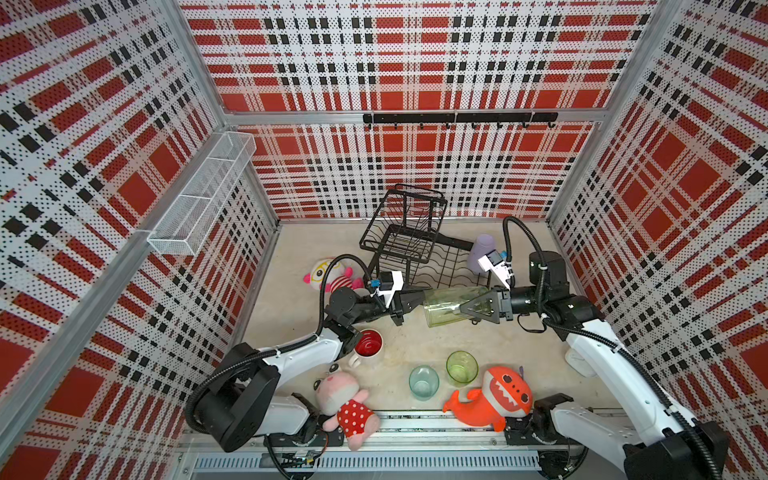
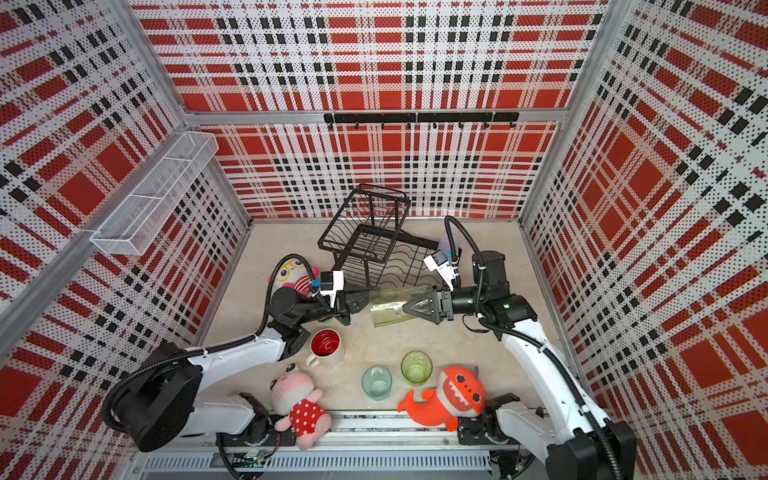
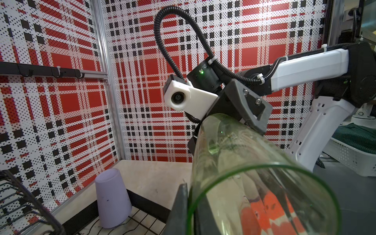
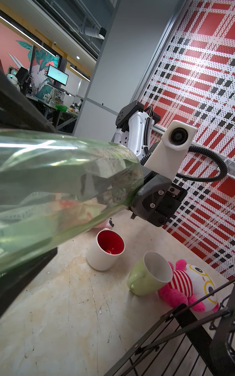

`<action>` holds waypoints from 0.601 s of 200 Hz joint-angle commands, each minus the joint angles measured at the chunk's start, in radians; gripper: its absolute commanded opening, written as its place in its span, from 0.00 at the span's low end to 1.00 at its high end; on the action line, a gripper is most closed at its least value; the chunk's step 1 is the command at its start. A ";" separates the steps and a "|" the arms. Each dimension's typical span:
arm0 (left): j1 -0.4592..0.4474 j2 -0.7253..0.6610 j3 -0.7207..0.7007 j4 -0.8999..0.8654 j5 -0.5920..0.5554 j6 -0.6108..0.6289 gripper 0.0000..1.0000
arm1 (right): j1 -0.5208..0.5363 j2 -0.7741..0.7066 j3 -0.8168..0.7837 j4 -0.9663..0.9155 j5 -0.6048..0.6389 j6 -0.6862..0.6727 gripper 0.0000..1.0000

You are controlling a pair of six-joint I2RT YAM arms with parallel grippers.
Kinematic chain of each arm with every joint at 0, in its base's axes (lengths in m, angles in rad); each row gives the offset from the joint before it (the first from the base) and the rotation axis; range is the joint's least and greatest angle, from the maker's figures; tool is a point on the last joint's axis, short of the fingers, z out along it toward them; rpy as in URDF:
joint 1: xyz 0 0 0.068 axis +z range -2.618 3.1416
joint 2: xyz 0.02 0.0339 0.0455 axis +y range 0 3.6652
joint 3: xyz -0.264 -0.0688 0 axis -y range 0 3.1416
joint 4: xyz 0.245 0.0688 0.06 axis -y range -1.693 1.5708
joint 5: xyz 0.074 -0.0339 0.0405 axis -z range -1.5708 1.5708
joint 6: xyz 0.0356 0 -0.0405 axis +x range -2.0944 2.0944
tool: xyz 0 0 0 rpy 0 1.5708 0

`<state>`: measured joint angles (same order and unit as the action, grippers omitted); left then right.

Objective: Load cups into a dish rack
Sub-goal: Place the cup upside down at the dish rack.

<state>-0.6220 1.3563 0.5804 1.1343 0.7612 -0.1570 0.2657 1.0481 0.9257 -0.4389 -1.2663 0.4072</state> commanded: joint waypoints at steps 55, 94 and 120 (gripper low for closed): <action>-0.011 0.034 0.012 0.076 0.053 0.004 0.00 | 0.003 -0.027 0.032 -0.013 -0.009 -0.021 0.77; -0.026 0.046 0.018 0.068 0.066 0.027 0.00 | 0.003 -0.034 0.022 -0.001 -0.011 -0.005 0.87; -0.034 0.055 0.019 0.063 0.059 0.045 0.00 | 0.003 -0.027 0.010 0.027 -0.034 0.023 0.85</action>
<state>-0.6472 1.4002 0.5804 1.1774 0.8124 -0.1394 0.2657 1.0336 0.9325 -0.4534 -1.2686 0.4175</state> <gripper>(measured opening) 0.086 0.865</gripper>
